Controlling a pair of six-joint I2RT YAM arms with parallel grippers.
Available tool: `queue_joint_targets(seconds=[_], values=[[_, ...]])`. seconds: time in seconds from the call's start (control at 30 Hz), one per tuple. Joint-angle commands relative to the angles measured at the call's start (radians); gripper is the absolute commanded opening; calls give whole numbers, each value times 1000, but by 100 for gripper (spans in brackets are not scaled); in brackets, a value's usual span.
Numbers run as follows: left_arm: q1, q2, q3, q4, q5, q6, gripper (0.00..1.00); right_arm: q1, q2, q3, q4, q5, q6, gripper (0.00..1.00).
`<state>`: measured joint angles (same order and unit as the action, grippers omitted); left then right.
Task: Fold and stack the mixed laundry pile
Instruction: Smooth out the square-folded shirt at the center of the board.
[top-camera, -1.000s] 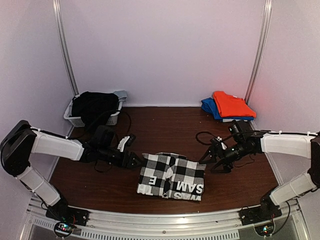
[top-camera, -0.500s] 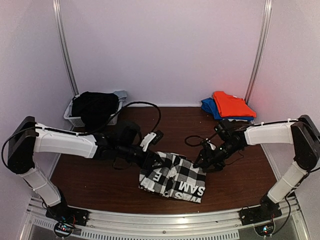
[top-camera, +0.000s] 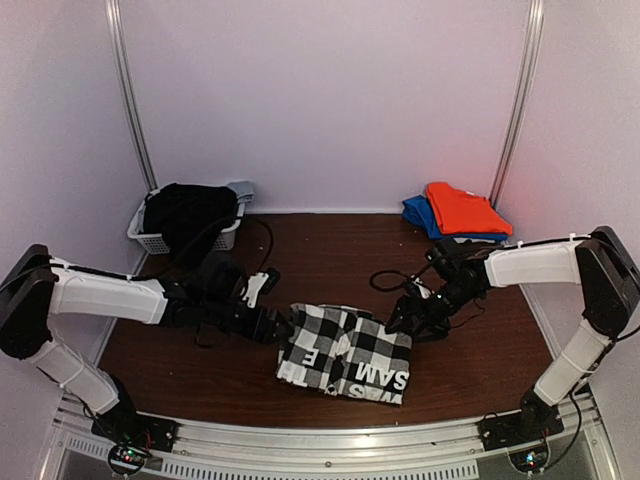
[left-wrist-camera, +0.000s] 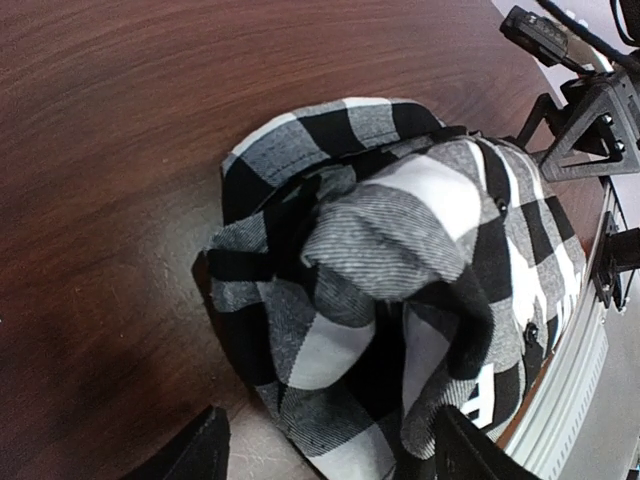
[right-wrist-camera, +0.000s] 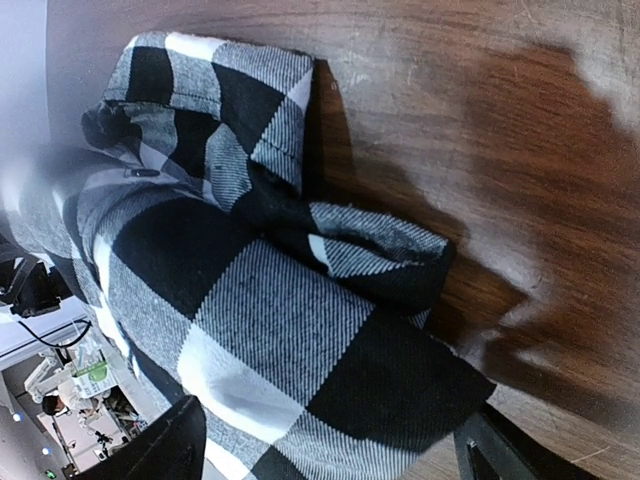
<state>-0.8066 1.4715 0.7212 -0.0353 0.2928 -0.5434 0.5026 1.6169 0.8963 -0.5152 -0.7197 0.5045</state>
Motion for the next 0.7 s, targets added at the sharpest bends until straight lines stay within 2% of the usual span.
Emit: queue_joint_targets(seconds=[0.0, 0.2, 0.43, 0.5, 0.57, 0.67], values=[[17, 52, -17, 125, 97, -41, 72, 2, -2, -9, 102, -4, 12, 87], [28, 69, -11, 280, 154, -60, 72, 2, 53, 45, 159, -26, -60, 85], [117, 85, 88, 190, 145, 5, 74, -41, 65, 27, 185, -24, -127, 83], [136, 91, 112, 178, 162, 27, 79, -71, 45, 9, 184, -26, -134, 84], [137, 122, 175, 121, 204, 93, 92, -102, 17, -2, 176, -36, -144, 87], [135, 182, 292, -10, 264, 205, 96, -140, -14, 41, 153, -47, -168, 87]])
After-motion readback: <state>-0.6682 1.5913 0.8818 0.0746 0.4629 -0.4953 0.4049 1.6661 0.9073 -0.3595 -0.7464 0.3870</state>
